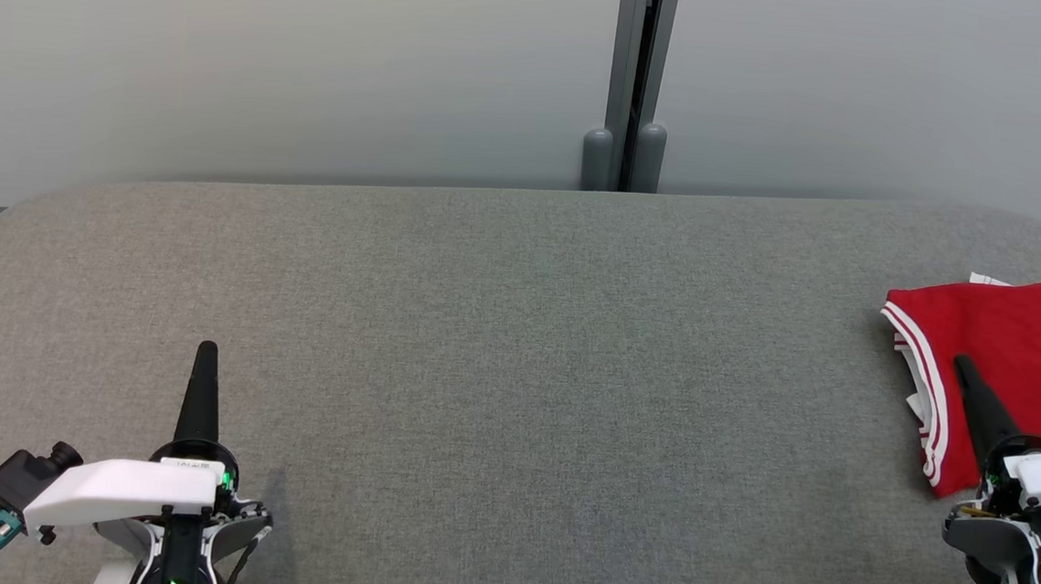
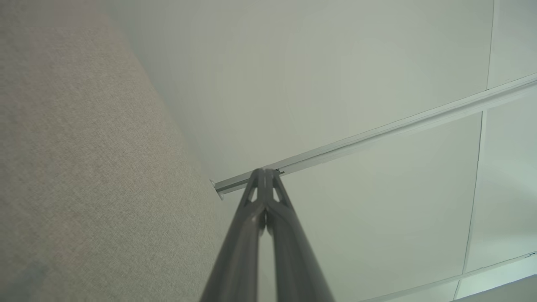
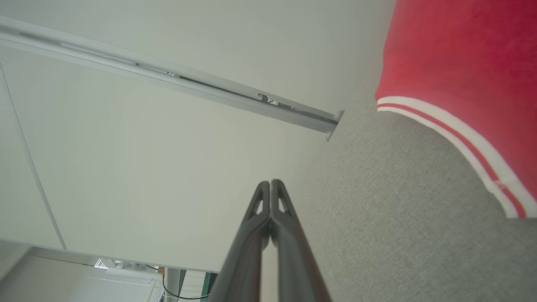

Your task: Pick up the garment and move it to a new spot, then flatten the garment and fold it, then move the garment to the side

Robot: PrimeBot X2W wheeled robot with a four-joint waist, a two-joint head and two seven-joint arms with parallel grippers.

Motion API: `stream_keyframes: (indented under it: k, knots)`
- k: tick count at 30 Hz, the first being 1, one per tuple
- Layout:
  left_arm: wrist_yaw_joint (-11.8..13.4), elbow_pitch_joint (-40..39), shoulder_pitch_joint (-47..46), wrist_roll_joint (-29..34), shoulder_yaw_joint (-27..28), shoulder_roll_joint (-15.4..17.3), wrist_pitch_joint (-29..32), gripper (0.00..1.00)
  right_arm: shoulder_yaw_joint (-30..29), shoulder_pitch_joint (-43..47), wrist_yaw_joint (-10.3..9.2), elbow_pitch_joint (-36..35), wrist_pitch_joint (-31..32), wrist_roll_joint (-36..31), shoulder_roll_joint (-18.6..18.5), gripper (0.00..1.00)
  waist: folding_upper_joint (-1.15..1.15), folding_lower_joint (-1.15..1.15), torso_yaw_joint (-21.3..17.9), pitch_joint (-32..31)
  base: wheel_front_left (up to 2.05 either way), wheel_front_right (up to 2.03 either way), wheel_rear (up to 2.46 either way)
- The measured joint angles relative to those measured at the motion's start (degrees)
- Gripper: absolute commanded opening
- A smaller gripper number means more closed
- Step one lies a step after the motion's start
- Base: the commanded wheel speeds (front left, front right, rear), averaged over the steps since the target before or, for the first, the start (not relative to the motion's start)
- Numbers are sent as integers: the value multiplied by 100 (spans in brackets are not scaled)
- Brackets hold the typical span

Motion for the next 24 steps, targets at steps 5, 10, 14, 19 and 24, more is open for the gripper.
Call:
stream_keyframes:
  k: [5, 10, 14, 19, 24]
  knots:
    - [-45, 42, -50, -201, 31, -27, 18, 0, -22, -91, 0, 99, 32, 227, -4, 0, 0, 0, -5, 6, 0, 0, 0]
    - [-57, 80, -108, -349, 52, -51, 22, 0, -37, -166, 0, 208, 79, 399, -14, 0, 0, 0, -10, 10, 0, 0, 0]
    - [-97, 115, -125, -505, 69, -71, 24, 0, -54, -265, 0, 274, 123, 577, -20, 0, 0, 0, -14, 15, 0, 0, 0]
    - [-123, 147, -224, -671, 91, -104, 32, 0, -82, -350, 0, 408, 140, 781, -26, 0, 0, 0, -19, 20, 0, 0, 0]
    - [-154, 187, -234, -860, 121, -155, 48, 0, -115, -424, 0, 493, 189, 977, -35, 0, 0, 0, -24, 26, 0, 0, 0]
